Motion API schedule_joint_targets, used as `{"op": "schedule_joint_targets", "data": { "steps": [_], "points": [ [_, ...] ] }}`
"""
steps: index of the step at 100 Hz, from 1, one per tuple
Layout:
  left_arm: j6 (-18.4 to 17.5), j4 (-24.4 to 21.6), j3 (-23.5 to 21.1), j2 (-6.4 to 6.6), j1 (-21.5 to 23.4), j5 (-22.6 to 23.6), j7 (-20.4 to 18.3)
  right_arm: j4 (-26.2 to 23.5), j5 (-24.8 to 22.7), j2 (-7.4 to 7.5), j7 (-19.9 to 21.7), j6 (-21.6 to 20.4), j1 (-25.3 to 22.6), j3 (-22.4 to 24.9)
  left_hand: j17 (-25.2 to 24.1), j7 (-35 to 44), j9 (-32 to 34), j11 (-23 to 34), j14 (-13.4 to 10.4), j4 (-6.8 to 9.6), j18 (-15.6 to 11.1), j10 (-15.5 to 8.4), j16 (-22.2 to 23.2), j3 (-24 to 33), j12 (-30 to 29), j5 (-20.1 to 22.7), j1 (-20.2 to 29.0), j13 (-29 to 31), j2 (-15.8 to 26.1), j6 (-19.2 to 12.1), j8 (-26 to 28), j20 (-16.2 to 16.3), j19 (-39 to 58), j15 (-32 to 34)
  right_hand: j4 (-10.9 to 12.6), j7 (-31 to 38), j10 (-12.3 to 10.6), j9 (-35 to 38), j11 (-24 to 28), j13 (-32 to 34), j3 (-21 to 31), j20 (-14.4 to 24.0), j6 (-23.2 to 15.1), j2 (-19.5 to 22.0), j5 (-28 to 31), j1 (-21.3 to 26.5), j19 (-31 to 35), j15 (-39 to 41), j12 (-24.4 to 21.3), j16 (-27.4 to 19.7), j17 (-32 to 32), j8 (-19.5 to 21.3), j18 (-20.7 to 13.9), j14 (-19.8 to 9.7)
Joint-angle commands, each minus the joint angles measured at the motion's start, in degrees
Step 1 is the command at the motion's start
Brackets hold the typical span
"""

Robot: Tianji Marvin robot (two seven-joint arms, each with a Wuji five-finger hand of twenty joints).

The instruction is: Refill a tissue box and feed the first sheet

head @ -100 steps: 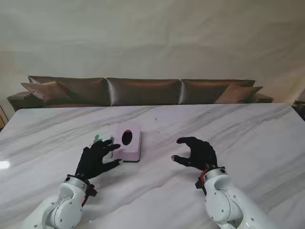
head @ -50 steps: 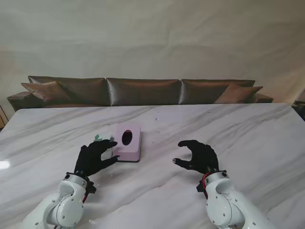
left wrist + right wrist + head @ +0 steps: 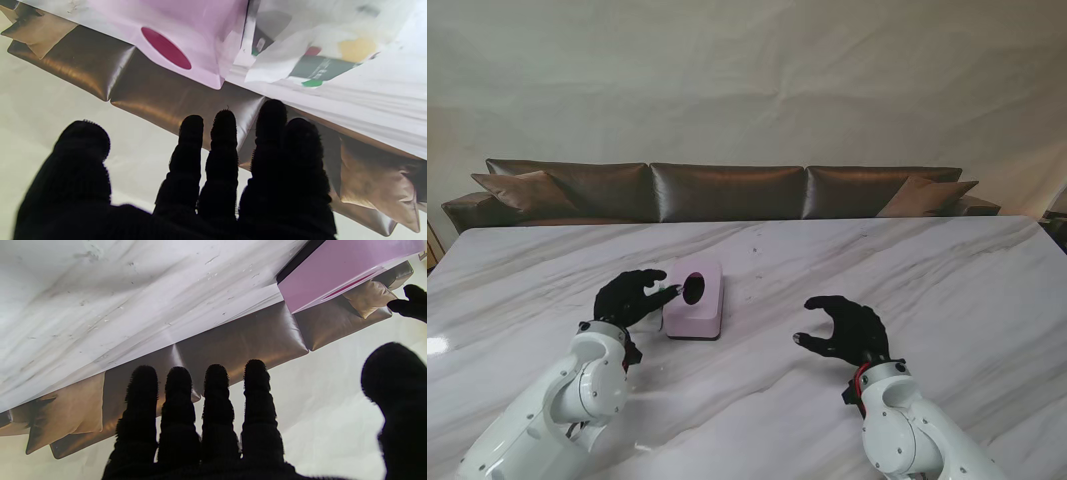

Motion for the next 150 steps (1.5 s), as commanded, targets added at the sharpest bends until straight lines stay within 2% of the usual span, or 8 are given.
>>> {"op": "schedule_joint_targets", "data": {
  "steps": [1, 6, 16, 19, 26, 51, 106, 150],
  "points": [
    [0.3, 0.7, 0.5, -0.49, -1.5, -0.6, 0.6, 0.6, 0.1, -0.11, 0.5, 0.0, 0.1, 0.1, 4.9, 1.3, 2.9, 2.9, 3.2, 1.49, -9.7, 1.0, 2.2, -1.3, 2.1, 2.1, -1.7, 3.5, 2.2, 1.0, 1.6, -1.8, 8.3, 4.0, 0.6, 0.6, 0.2, 0.7, 1.1, 0.9, -0.3, 0.3, 0.6, -1.2, -0.2, -0.2, 1.5, 0.8, 0.8, 0.5, 0.2, -0.4, -0.6, 0.2],
    [1.4, 1.1, 0.8, -0.56, -2.4, -0.9, 0.1, 0.9, 0.2, -0.11, 0.5, 0.0, 0.3, 0.1, 7.4, 2.2, 4.6, 3.5, 3.4, 1.59, -10.8, 1.4, 2.7, -1.4, 3.1, 3.5, -2.1, 6.2, 2.2, 1.4, 2.3, -4.6, 11.2, 6.1, 0.6, 0.6, 0.3, 0.8, 1.1, 1.0, -0.3, 0.3, 0.7, -1.2, -0.2, -0.2, 1.5, 0.8, 0.8, 0.5, 0.2, -0.4, -0.6, 0.1],
    [4.0, 1.5, 1.6, -0.52, -3.9, -1.1, -1.3, 1.6, 0.7, -0.18, 0.5, 0.0, 0.8, 0.0, 13.5, 4.0, 8.5, 5.1, 3.3, 1.63, -13.3, 2.2, 3.1, -1.7, 3.8, 6.9, -3.0, 11.7, 2.4, 2.2, 3.0, -5.9, 13.9, 9.4, 0.6, 0.6, 0.3, 0.9, 1.1, 1.0, -0.3, 0.3, 0.7, -1.2, -0.1, -0.2, 1.5, 0.8, 0.9, 0.5, 0.2, -0.4, -0.5, 0.2],
    [4.7, 1.6, 1.8, -0.48, -4.3, -1.0, -1.7, 1.7, 0.8, -0.19, 0.5, 0.0, 0.9, -0.1, 14.8, 4.5, 9.4, 5.2, 3.2, 1.76, -13.9, 2.4, 2.0, -1.6, 3.8, 7.6, -3.3, 13.0, 2.5, 2.4, 3.2, -8.4, 15.0, 10.2, 0.6, 0.6, 0.3, 0.9, 1.1, 1.0, -0.3, 0.3, 0.8, -1.3, -0.1, -0.1, 1.5, 0.8, 0.9, 0.5, 0.2, -0.4, -0.6, 0.2],
    [6.1, 2.0, 2.5, -0.42, -5.3, -0.8, -2.5, 2.1, 0.9, -0.22, 0.4, -0.1, 1.2, -0.2, 18.0, 5.3, 11.4, 5.5, 2.9, 1.74, -14.7, 2.7, 1.4, -1.8, 3.7, 9.2, -3.7, 15.7, 2.6, 2.7, 3.5, -9.5, 15.6, 10.7, 0.6, 0.7, 0.3, 0.9, 1.1, 1.0, -0.3, 0.3, 0.7, -1.2, 0.0, -0.2, 1.5, 0.8, 0.9, 0.5, 0.2, -0.4, -0.6, 0.2],
    [8.1, 4.4, 4.7, -0.19, -8.5, -1.2, -5.2, 3.4, 1.6, -0.30, 0.4, -0.4, 2.0, -0.6, 23.9, 7.6, 17.6, 6.1, 3.0, 1.98, -14.3, 3.9, -1.0, -2.0, 2.4, 14.5, -4.2, 21.6, 3.1, 2.9, 3.5, -12.7, 16.6, 11.4, 0.6, 0.7, 0.3, 1.1, 1.1, 1.1, -0.3, 0.2, 0.8, -1.2, 0.3, -0.2, 1.6, 0.9, 0.9, 0.5, 0.3, -0.5, -0.5, 0.2],
    [6.9, 9.1, 10.0, -0.22, -14.7, -6.0, -10.4, 4.9, 2.5, -0.42, 0.4, -0.5, 3.2, -0.8, 26.5, 11.4, 21.7, 8.9, 2.6, 2.36, -15.1, 4.6, 0.2, -1.9, 3.1, 18.5, -5.2, 25.1, 4.6, 2.6, 3.5, -15.1, 20.5, 17.2, 0.5, 0.7, 0.3, 1.2, 1.1, 1.1, -0.3, 0.2, 0.9, -1.2, 0.3, -0.2, 1.7, 0.9, 1.0, 0.5, 0.3, -0.5, -0.5, 0.2],
    [3.0, 13.8, 15.4, -1.81, -19.7, -11.4, -10.0, 5.0, 2.6, -0.44, 0.4, -0.1, 2.7, -0.4, 25.3, 11.5, 21.2, 9.0, 2.8, 2.36, -14.6, 4.5, 0.6, -1.8, 3.3, 18.1, -5.1, 24.4, 4.8, 2.5, 3.2, -15.2, 20.6, 17.3, 0.5, 0.7, 0.3, 1.2, 1.1, 1.1, -0.3, 0.1, 0.9, -1.1, 0.3, -0.1, 1.8, 1.0, 1.0, 0.5, 0.3, -0.6, -0.5, 0.2]
  ]
}}
